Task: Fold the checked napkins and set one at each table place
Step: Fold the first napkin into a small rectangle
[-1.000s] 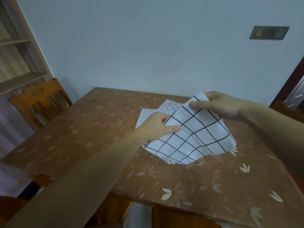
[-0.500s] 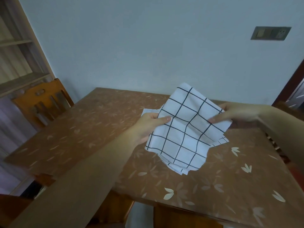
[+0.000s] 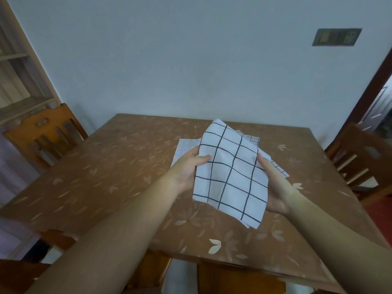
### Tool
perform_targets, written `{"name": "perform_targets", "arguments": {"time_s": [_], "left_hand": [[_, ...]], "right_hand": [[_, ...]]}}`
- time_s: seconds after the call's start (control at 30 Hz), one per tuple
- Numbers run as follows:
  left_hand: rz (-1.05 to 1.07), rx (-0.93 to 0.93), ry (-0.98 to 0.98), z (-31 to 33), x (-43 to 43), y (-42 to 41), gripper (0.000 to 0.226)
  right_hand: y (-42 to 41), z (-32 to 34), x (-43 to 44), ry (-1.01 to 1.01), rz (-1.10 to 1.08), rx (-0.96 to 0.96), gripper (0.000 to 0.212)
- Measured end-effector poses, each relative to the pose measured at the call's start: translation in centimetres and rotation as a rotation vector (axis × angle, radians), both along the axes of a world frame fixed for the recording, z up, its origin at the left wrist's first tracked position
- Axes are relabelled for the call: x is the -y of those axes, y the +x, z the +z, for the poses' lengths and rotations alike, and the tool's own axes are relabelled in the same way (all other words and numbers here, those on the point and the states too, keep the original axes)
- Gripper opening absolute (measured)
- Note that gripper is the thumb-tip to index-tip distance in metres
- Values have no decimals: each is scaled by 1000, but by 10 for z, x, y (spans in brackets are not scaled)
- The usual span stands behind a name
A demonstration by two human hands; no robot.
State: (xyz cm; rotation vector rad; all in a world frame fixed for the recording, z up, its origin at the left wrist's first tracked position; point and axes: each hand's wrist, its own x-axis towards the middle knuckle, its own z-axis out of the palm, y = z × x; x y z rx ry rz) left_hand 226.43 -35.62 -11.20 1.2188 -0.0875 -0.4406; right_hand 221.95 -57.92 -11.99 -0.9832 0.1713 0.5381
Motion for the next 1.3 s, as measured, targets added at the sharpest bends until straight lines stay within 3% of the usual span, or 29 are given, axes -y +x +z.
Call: {"name": "perform_targets", "arguments": {"time_s": [0.13, 0.27, 0.37, 0.43, 0.5, 0.57, 0.67, 0.8, 0.9, 1.0, 1.17, 1.3], "left_hand": [[-18, -34, -79, -5, -4, -2, 34], [30, -72, 169, -8, -7, -3, 31], [62, -40, 211, -15, -8, -3, 23], [27, -41, 159, -16, -7, -6, 23], [-15, -25, 140, -15, -6, -10, 26], [-40, -22, 144, -15, -9, -13, 25], [-69, -56, 100, -16, -16, -13, 28], [-33, -111, 79, -19, -18, -10, 41], [76, -165, 235, -20, -17, -10, 48], [103, -148, 392, -22, -20, -8, 43], [68, -157, 351, -22, -19, -10, 47], [125, -151, 291, -23, -16, -13, 29]], "right_hand": [[6, -4, -3, 1, -90, 20, 49], [20, 6, -3, -210, -317, 221, 40], [21, 3, 4, -264, -407, 184, 47], [16, -11, 8, -283, -264, -23, 76], [9, -22, 8, -248, -54, -128, 85], [4, -23, 5, -225, 56, -77, 70], [9, -12, 3, -195, 8, 32, 51], [12, -11, 2, -231, -10, 81, 62], [8, -10, -1, -212, 48, 92, 45], [11, -2, 2, -351, -5, 135, 33], [14, 2, 8, -481, -14, 156, 32], [13, 6, 16, -499, -45, 187, 31]]}}
